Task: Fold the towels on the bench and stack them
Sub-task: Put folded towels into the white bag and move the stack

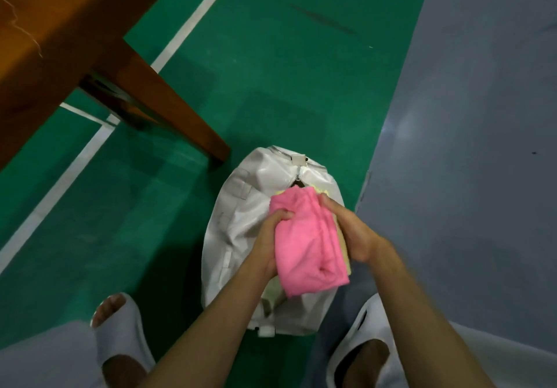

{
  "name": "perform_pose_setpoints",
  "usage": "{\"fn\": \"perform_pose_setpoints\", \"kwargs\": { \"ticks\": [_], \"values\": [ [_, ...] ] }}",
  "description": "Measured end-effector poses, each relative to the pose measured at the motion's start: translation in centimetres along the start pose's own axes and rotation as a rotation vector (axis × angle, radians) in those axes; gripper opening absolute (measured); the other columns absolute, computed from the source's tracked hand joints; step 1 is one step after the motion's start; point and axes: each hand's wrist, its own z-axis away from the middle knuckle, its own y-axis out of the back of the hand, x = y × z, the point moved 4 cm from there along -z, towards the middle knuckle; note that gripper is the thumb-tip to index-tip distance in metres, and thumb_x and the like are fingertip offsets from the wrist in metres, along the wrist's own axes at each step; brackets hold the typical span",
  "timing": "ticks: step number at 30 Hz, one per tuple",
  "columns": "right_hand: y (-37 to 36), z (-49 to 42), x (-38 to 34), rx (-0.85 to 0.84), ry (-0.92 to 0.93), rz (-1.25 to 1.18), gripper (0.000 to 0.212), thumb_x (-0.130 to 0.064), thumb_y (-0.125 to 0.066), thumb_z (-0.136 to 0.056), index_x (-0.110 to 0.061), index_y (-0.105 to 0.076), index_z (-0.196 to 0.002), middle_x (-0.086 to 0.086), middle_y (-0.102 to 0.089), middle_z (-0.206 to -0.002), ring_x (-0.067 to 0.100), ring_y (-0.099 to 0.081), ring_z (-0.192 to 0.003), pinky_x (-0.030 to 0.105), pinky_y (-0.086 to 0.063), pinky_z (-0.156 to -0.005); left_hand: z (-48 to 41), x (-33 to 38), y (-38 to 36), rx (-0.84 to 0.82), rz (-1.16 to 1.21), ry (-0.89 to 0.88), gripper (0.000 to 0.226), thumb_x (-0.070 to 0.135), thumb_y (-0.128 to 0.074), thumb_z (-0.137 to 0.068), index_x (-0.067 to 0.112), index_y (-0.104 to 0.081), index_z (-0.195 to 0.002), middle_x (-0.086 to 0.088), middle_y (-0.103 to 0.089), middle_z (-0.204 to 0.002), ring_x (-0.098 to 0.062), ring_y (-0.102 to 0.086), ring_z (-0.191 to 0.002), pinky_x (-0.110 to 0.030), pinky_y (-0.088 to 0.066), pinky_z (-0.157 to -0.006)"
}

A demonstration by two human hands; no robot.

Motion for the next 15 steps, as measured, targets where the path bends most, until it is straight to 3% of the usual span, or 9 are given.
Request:
{"fn": "perform_pose_setpoints", "kwargs": {
  "ticks": [2, 4, 7, 8, 10, 12, 13, 15],
  "values": [
    [0.5, -1.2, -0.1, 0.100, -0.042, 0.195, 0.090, -0.057, -0.094, -0.059, -0.019, -0.063, -0.134, 0.014, -0.073, -0.122, 0.035, -0.069, -0.115, 0.051, -0.049, -0.108, -1.0, -0.5, -0.4, -0.065, 0.054, -0.004, 0.038, 0.022, -0.045, -0.092, -0.003, -0.065, -0.112, -0.018, -0.066, -0.098, -0.031, -0.066, -0.091, -0.042, -0.052, -0.090],
    [0.6, -2.6, 0.0, 0.219, -0.051, 0.271, 0.087, -0.035, -0.096, -0.056, -0.018, -0.060, -0.132, 0.010, -0.075, -0.114, 0.031, -0.075, -0.100, 0.047, -0.060, -0.091, -2.2, -0.6, 0.0, -0.083, 0.054, -0.074, 0.039, 0.026, -0.052, -0.087, -0.001, -0.061, -0.115, -0.017, -0.064, -0.101, -0.031, -0.064, -0.097, -0.043, -0.051, -0.095],
    [0.2, -4.2, 0.1, 0.277, -0.072, 0.206, 0.046, -0.017, -0.079, -0.077, -0.008, -0.063, -0.118, 0.006, -0.070, -0.110, 0.015, -0.073, -0.089, 0.025, -0.060, -0.067, -4.0, -0.7, 1.9, 0.048, -0.194, -0.232, 0.034, 0.037, -0.059, -0.090, 0.009, -0.064, -0.108, -0.009, -0.067, -0.105, -0.026, -0.065, -0.100, -0.049, -0.051, -0.097],
    [0.4, -4.6, 0.2, 0.291, -0.103, 0.220, 0.038, -0.020, -0.077, -0.080, -0.007, -0.065, -0.114, 0.006, -0.071, -0.106, 0.013, -0.073, -0.086, 0.023, -0.059, -0.066, -3.8, -0.8, 2.9, 0.161, -0.395, -0.258, 0.043, 0.051, -0.058, -0.090, 0.014, -0.067, -0.110, -0.005, -0.071, -0.108, -0.023, -0.068, -0.101, -0.050, -0.053, -0.098],
    [0.7, -5.2, 0.5, 0.326, -0.187, 0.319, 0.054, -0.040, -0.081, -0.065, -0.011, -0.072, -0.109, 0.012, -0.075, -0.104, 0.023, -0.075, -0.090, 0.036, -0.063, -0.082, -2.7, -0.7, 4.5, 0.347, -0.805, -0.414, 0.061, 0.071, -0.042, -0.094, 0.023, -0.066, -0.122, 0.000, -0.073, -0.114, -0.018, -0.069, -0.106, -0.048, -0.056, -0.097],
    [1.0, -5.3, 0.9, 0.418, -0.204, 0.378, 0.064, -0.047, -0.079, -0.054, -0.015, -0.072, -0.108, 0.011, -0.076, -0.103, 0.028, -0.074, -0.094, 0.046, -0.060, -0.092, -1.0, -1.4, 5.2, 0.350, -1.188, -0.723, 0.065, 0.067, -0.030, -0.102, 0.019, -0.058, -0.136, -0.005, -0.068, -0.128, -0.021, -0.064, -0.118, -0.047, -0.052, -0.104],
    [1.1, -5.5, 1.1, 0.458, -0.182, 0.374, 0.060, -0.046, -0.078, -0.057, -0.016, -0.071, -0.108, 0.009, -0.076, -0.103, 0.027, -0.073, -0.095, 0.044, -0.059, -0.092, -0.6, -2.4, 5.8, 0.312, -1.312, -0.791, 0.072, 0.067, -0.030, -0.102, 0.014, -0.050, -0.146, -0.009, -0.059, -0.142, -0.023, -0.057, -0.130, -0.044, -0.045, -0.112],
    [0.7, -5.6, 1.1, 0.517, -0.148, 0.346, 0.047, -0.042, -0.078, -0.067, -0.017, -0.072, -0.106, 0.005, -0.076, -0.101, 0.025, -0.073, -0.093, 0.041, -0.060, -0.092, -0.2, -4.2, 7.2, 0.257, -1.549, -0.757, 0.096, 0.074, -0.041, -0.095, 0.005, -0.028, -0.159, -0.010, -0.034, -0.163, -0.022, -0.033, -0.151, -0.039, -0.027, -0.125]
  ]
}}
